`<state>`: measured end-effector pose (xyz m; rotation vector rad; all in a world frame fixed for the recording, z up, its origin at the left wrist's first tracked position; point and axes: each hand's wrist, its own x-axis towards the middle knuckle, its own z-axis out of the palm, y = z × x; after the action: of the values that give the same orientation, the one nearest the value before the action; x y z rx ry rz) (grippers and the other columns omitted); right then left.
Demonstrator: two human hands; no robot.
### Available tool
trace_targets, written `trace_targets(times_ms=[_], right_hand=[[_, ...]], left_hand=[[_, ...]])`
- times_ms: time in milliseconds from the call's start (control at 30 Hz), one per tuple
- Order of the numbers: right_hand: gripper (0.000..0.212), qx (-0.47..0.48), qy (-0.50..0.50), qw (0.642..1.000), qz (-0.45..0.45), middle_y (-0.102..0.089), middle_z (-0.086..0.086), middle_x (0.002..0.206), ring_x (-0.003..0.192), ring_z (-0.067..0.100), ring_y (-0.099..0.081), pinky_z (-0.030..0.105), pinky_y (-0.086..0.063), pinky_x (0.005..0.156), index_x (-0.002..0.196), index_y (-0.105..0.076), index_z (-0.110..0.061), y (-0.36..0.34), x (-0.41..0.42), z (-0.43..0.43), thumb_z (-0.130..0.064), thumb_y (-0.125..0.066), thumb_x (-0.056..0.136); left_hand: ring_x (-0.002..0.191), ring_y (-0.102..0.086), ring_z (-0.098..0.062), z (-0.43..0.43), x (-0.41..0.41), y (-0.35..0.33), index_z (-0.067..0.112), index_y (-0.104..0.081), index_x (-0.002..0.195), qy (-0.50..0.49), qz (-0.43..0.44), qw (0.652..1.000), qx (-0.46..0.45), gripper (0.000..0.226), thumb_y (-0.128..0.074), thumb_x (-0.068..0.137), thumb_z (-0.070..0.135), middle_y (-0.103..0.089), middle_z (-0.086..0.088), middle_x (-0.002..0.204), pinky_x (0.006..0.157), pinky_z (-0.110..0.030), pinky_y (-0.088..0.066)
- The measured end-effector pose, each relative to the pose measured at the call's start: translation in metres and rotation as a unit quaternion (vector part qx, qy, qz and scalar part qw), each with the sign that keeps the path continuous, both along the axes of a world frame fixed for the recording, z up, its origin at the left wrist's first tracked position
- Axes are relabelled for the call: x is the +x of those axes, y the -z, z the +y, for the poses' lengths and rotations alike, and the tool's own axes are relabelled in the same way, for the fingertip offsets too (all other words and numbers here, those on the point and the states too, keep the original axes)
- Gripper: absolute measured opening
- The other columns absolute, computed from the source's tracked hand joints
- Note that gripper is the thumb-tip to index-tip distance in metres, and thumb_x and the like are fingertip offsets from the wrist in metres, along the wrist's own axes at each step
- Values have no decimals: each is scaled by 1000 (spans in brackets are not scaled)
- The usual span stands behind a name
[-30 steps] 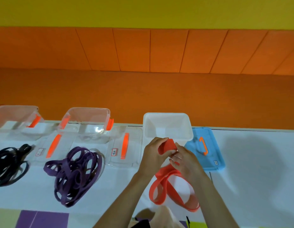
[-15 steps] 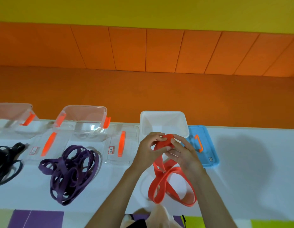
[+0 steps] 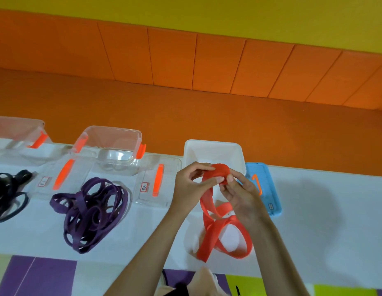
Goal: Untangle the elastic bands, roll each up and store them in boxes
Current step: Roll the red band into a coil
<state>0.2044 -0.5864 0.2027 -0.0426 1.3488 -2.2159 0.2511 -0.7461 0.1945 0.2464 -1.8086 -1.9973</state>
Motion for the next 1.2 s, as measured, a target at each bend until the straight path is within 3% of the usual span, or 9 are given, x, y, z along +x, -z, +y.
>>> trace_targets(times_ms=[167, 433, 533, 633, 833, 1000, 1200], right_hand=[[28, -15, 45, 999, -11, -79, 13, 113, 104, 19, -77, 22, -60, 86, 114, -79, -14, -11, 1, 1, -27, -71, 90], [32, -86, 17, 996, 24, -79, 14, 114, 106, 21, -78, 25, -60, 88, 124, -72, -10, -40, 8, -8, -19, -67, 93], [36, -117, 24, 993, -16, -80, 11, 109, 103, 19, -78, 24, -61, 86, 125, -67, -6, -39, 11, -13, -17, -63, 91], [27, -138, 7, 988, -63, -78, 13, 114, 109, 19, -76, 25, -61, 87, 113, -78, -7, -34, 13, -11, -17, -63, 93], [34, 52, -65, 996, 36, -75, -1, 107, 98, 11, -67, 29, -54, 93, 119, -79, -24, -21, 8, -4, -40, -74, 89], [53, 89, -97, 987, 98, -73, 14, 121, 116, 28, -73, 30, -60, 90, 149, -56, -36, -17, 1, 15, -29, -71, 98], [57, 173, -95, 974, 114, -79, 16, 108, 101, 35, -78, 37, -65, 83, 121, -69, -35, -13, -6, 19, -50, -94, 72]], left_hand=[[121, -71, -16, -4, 4, -3, 38, -82, 112, 72, 12, 996, 47, 40, -91, 76, 25, -75, 6, 124, 99, -24, -56], [120, -72, -18, -16, 4, -43, 38, -79, 120, 79, 80, 993, 21, 41, -88, 82, 22, -78, 4, 124, 102, -26, -55], [116, -74, -16, -12, 5, -50, 37, -79, 119, 86, 83, 992, 37, 41, -87, 83, 17, -78, 5, 123, 97, -21, -56], [114, -74, -13, -5, 7, -45, 37, -79, 117, 62, 78, 995, 30, 38, -85, 86, 17, -78, 7, 120, 94, -19, -56], [122, -70, -18, -7, 11, -25, 40, -79, 118, 26, 54, 998, -15, 31, -79, 91, 24, -77, 9, 123, 92, -21, -56], [124, -67, -19, -16, 10, -10, 30, -76, 127, 70, 13, 991, -111, 34, -76, 96, 17, -73, 12, 126, 99, -24, -54], [127, -65, -9, -11, 12, 1, 36, -71, 135, 126, -26, 974, -187, 38, -76, 97, 32, -69, 20, 133, 107, -26, -52]])
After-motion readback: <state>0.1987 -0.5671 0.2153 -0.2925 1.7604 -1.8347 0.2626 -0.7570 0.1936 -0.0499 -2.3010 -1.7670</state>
